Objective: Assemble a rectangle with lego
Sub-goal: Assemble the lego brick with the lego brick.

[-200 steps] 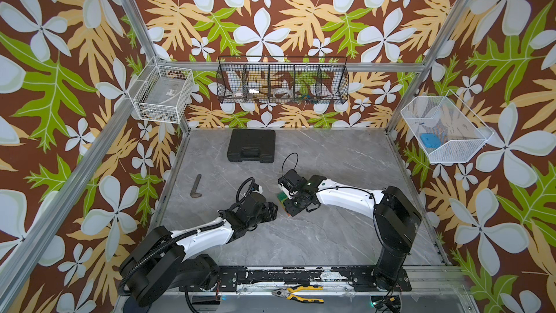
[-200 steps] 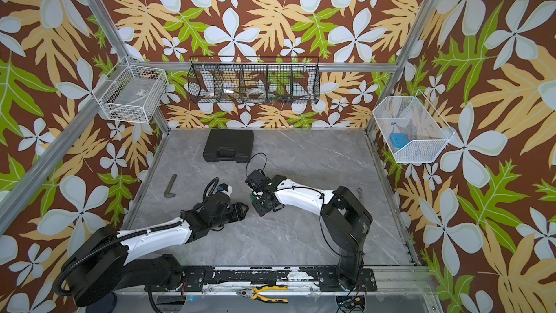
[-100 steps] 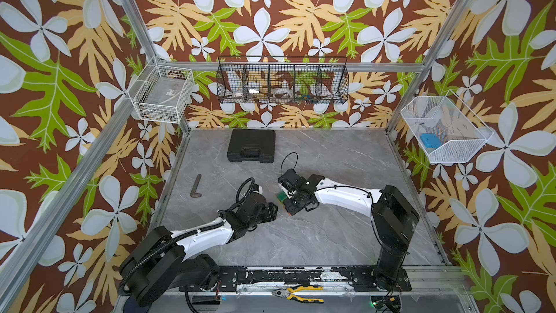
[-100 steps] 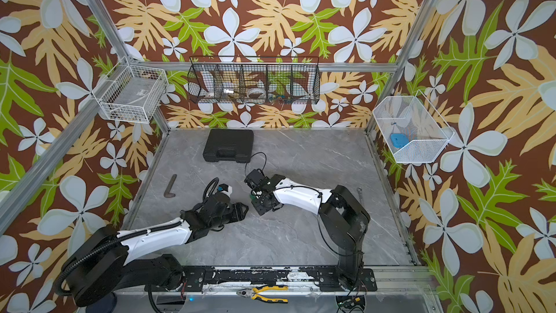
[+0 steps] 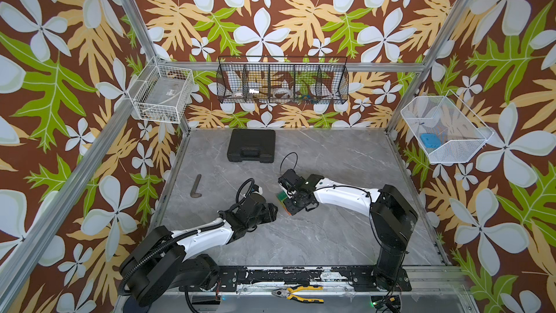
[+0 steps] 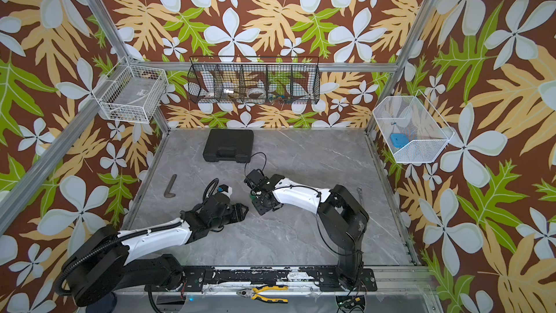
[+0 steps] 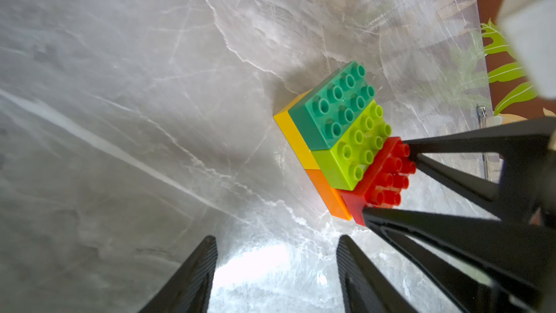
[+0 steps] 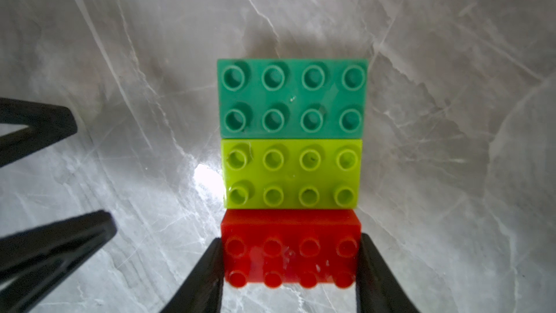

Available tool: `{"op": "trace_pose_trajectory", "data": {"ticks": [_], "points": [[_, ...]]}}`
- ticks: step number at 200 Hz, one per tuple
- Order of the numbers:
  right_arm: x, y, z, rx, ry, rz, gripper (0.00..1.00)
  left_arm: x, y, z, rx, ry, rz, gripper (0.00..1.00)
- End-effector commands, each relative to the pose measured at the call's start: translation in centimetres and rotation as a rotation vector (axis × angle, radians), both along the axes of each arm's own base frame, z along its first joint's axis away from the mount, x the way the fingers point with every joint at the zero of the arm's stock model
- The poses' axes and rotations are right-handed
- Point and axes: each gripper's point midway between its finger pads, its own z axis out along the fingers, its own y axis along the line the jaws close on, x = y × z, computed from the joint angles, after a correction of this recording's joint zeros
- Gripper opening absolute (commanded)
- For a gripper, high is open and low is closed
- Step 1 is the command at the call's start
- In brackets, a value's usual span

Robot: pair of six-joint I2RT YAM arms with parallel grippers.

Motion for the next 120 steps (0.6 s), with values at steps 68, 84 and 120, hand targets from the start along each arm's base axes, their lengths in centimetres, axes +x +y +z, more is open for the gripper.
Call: {"op": "trace_pose_trajectory", "data": {"ticks": [68,84,120], "points": [[-0.18,-0.32,-0.52,-0.03,0.019,-0.009,0.33,0.26,-0.12,0.36,-0.015,-0.015,0.004,0.66],[-0.18,-0.31,-0.57,-0.033,0.021,-0.011,0.33,0.23,-0.09,0.32,-0.014,-0.015,0.004,0.66],[-0.24,-0.72,-0.93,-0.062,0.03,-0.019,0.32,0.22,-0.01,0.37,-0.014,-0.018,0.006,0.66]]}}
